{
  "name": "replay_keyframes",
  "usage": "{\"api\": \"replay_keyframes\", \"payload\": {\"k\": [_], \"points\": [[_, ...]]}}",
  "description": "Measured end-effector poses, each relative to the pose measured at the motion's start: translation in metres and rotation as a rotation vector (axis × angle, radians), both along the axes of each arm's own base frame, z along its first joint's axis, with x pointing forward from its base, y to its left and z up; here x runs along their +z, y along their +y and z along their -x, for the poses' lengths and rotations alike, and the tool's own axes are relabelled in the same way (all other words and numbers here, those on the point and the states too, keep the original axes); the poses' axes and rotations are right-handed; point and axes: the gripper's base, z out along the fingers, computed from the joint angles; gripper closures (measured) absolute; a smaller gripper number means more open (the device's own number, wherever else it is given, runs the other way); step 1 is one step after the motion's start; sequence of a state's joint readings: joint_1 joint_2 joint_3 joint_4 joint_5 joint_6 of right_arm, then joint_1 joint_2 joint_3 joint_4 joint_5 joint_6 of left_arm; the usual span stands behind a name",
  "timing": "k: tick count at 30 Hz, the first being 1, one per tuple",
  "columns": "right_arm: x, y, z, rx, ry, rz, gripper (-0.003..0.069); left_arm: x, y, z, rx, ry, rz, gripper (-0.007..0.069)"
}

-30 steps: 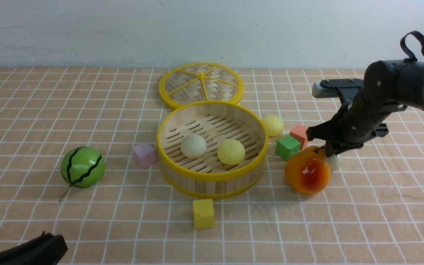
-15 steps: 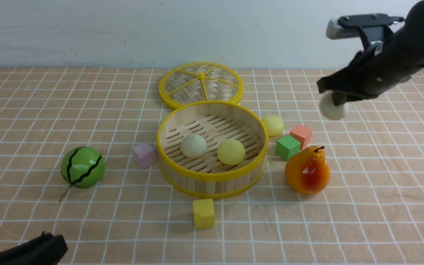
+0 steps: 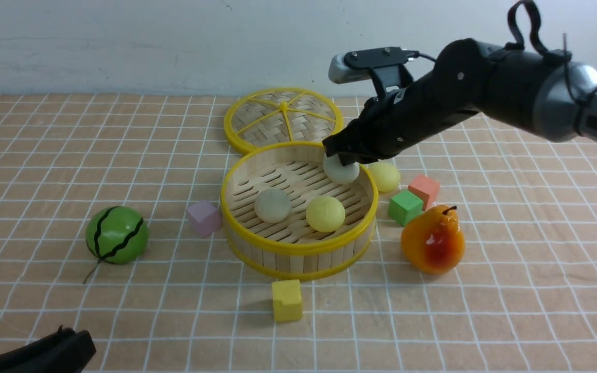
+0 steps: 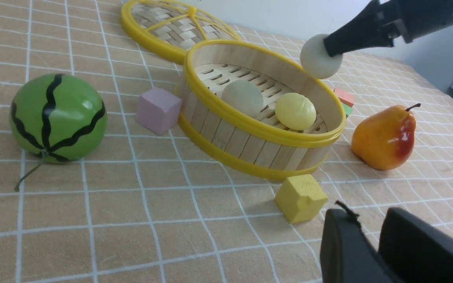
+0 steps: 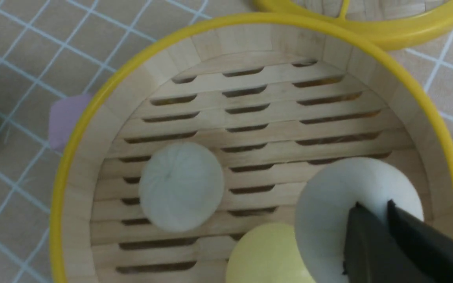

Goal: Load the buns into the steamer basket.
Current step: Use the right arm to put the steamed stuffed bun into the steamer

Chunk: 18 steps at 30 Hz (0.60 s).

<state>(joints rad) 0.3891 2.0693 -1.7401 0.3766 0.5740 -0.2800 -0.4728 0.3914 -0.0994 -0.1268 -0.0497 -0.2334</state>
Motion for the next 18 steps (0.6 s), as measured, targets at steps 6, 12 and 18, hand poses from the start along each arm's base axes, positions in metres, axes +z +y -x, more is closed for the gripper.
{"api": "replay_keyframes", "payload": {"k": [6, 12, 18], "points": [[-0.029, 0.004, -0.013, -0.015, 0.011, 0.013, 0.0622, 0.0, 0.0, 0.0, 0.0, 0.0, 0.0, 0.0477], [-0.042, 0.004, -0.016, -0.013, 0.017, 0.039, 0.0477, 0.0, 0.0, 0.0, 0.0, 0.0, 0.0, 0.047], [-0.022, 0.006, -0.013, -0.01, 0.03, -0.014, 0.0278, 0.0, 0.0, 0.0, 0.0, 0.0, 0.0, 0.0463]]}}
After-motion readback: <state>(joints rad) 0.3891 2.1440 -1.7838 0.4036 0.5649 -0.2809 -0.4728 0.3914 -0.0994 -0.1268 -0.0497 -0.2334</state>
